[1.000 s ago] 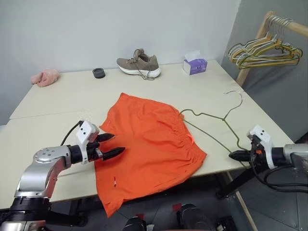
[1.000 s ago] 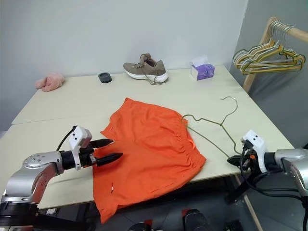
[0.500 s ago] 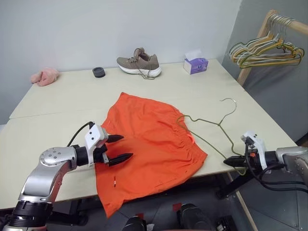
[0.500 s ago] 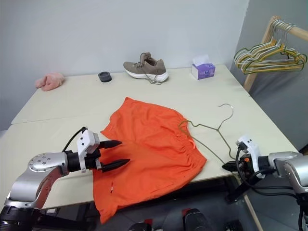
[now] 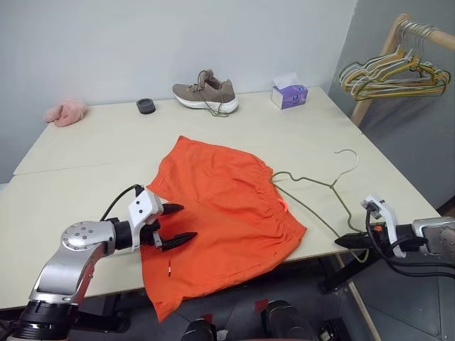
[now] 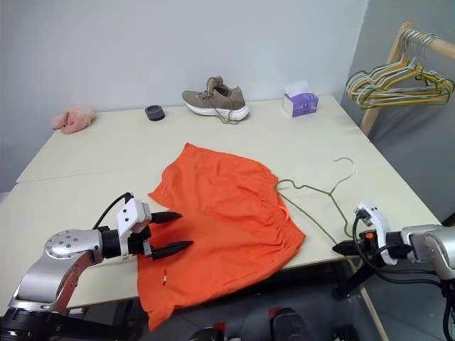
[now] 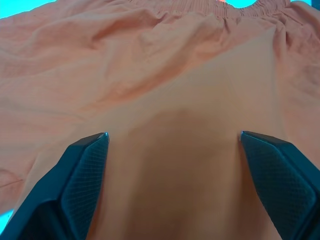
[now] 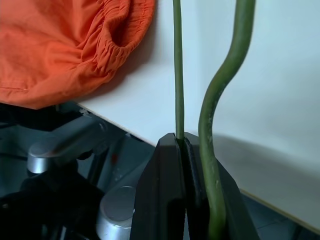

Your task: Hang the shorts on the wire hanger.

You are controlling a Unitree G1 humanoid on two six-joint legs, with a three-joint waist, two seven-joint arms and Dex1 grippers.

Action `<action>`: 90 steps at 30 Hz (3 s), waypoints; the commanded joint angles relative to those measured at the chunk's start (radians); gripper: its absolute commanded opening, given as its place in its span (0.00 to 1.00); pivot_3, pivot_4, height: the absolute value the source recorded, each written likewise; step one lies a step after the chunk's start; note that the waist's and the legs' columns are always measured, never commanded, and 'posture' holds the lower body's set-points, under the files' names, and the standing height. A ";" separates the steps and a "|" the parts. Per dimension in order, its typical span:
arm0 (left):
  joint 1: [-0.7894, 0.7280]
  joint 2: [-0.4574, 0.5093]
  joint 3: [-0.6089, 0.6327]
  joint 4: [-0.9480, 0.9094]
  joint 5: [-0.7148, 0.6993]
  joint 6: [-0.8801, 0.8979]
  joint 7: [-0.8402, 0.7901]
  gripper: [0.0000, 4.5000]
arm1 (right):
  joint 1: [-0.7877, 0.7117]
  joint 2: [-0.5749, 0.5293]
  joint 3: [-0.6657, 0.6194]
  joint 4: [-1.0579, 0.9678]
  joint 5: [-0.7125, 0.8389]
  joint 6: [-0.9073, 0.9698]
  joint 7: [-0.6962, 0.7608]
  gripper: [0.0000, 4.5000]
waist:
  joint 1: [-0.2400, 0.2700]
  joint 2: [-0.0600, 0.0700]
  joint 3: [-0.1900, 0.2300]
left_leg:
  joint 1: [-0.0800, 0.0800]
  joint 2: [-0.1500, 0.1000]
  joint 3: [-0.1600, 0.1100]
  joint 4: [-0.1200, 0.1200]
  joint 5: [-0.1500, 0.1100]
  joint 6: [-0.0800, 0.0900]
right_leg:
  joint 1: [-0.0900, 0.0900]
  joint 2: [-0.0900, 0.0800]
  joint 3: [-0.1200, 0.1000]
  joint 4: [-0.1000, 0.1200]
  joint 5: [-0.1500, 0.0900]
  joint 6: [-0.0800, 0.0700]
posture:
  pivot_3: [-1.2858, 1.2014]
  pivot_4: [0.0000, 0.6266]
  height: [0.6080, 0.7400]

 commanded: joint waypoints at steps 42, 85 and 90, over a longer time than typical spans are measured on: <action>-0.009 -0.033 -0.011 0.028 0.028 -0.079 0.015 0.99 | 0.016 -0.014 -0.071 -0.014 0.130 0.080 -0.087 0.00 | 0.002 0.000 0.000 | -0.003 0.000 0.000 0.000 0.000 0.000 | -0.002 0.000 0.000 0.000 0.000 0.000 | 0.44 0.08 1.00; -0.032 -0.047 -0.017 0.035 0.050 -0.085 0.094 0.99 | -0.121 -0.027 0.138 0.041 0.088 -0.010 -0.023 0.00 | 0.001 0.001 0.001 | -0.009 0.001 0.000 0.000 0.000 0.000 | -0.008 0.001 0.000 0.001 0.000 0.001 | 0.45 0.10 1.00; -0.045 -0.054 -0.028 0.036 0.059 -0.085 0.087 0.99 | -0.191 0.012 0.172 0.111 0.083 0.036 -0.014 0.00 | 0.001 0.003 0.002 | -0.009 0.000 0.001 0.001 0.000 0.000 | -0.008 0.001 0.001 0.001 0.001 0.002 | 0.45 0.11 1.00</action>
